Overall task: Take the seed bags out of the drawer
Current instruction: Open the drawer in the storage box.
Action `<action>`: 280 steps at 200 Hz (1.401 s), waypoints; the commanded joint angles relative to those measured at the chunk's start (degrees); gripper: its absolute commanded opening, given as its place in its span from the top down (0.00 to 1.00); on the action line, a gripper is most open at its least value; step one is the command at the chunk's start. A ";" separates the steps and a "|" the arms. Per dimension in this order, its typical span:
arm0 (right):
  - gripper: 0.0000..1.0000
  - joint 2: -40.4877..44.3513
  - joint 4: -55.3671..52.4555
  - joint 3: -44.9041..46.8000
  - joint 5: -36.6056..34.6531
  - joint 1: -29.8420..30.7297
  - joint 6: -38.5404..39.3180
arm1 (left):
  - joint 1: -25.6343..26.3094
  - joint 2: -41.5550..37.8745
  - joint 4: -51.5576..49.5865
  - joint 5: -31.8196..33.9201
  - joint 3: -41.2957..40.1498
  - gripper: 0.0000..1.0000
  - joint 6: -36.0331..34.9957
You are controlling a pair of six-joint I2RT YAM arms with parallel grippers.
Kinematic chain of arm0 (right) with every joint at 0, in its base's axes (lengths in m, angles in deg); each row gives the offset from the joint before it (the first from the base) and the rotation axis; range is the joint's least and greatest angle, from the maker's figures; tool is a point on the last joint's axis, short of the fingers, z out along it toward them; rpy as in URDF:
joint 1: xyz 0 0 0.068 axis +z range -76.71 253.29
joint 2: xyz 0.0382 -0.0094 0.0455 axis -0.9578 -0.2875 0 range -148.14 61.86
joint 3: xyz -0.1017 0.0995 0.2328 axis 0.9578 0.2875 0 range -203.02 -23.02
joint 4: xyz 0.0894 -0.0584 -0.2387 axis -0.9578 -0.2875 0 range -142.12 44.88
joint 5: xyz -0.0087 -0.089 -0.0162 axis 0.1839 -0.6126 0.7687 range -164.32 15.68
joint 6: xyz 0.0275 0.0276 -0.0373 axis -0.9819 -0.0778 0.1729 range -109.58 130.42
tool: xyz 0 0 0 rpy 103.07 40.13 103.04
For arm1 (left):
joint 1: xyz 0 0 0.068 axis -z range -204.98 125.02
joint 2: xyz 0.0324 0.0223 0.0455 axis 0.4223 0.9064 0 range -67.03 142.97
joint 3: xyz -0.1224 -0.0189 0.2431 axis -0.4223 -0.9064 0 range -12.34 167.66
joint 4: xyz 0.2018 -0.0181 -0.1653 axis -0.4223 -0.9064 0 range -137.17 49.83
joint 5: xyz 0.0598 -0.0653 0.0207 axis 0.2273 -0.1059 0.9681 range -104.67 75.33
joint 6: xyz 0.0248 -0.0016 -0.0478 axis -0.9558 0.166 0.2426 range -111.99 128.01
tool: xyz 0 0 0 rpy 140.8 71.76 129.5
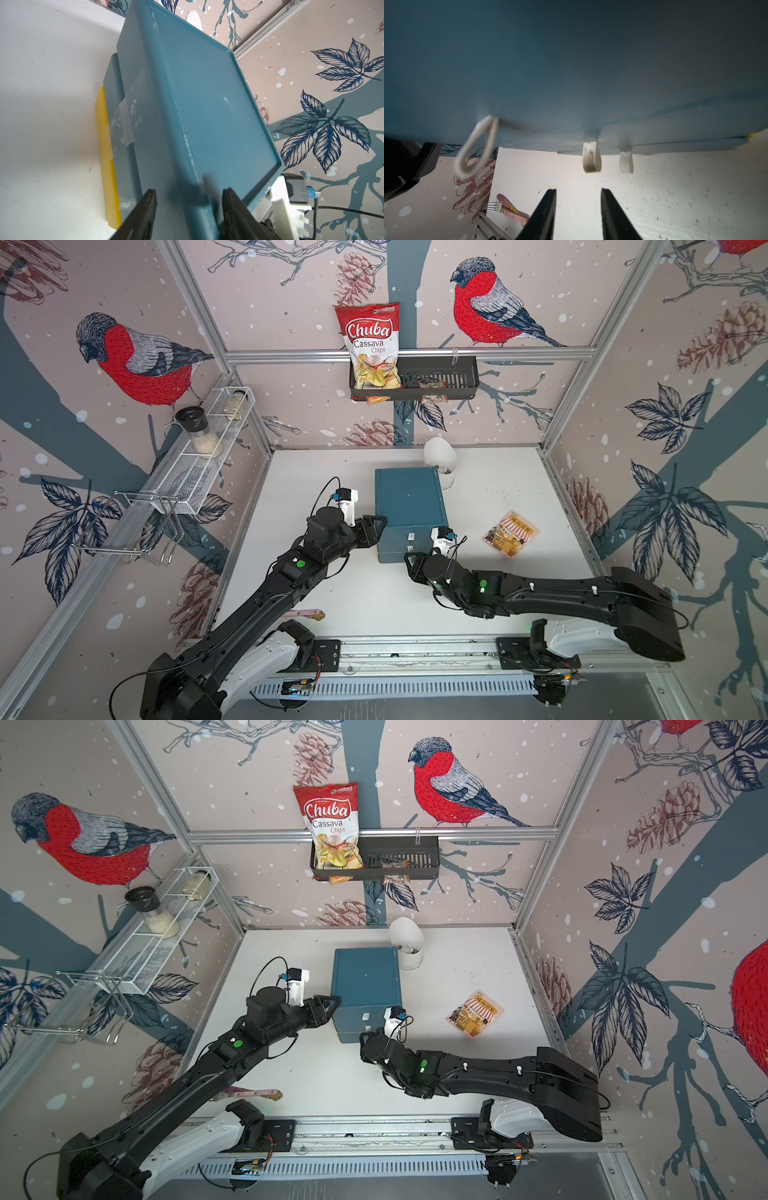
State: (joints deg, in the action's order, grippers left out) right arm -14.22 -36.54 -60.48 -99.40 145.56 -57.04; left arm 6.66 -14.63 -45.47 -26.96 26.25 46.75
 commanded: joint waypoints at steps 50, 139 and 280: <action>0.65 1.89 19.56 9.86 0.11 -0.73 -0.19 | -0.02 -0.29 -5.38 1.03 -0.45 0.46 -2.58; 0.65 -0.34 25.26 10.91 -0.07 -2.50 1.33 | -0.02 -0.02 -6.04 0.59 0.00 0.47 -4.18; 0.77 -3.29 28.05 9.94 2.86 -5.51 1.91 | -0.14 0.86 -7.43 0.17 1.12 0.50 -7.12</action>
State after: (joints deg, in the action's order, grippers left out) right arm -17.52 -10.62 -50.16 -97.23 140.34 -55.66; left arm 6.64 -13.93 -46.26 -26.68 27.32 41.90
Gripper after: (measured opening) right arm 0.262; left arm 0.503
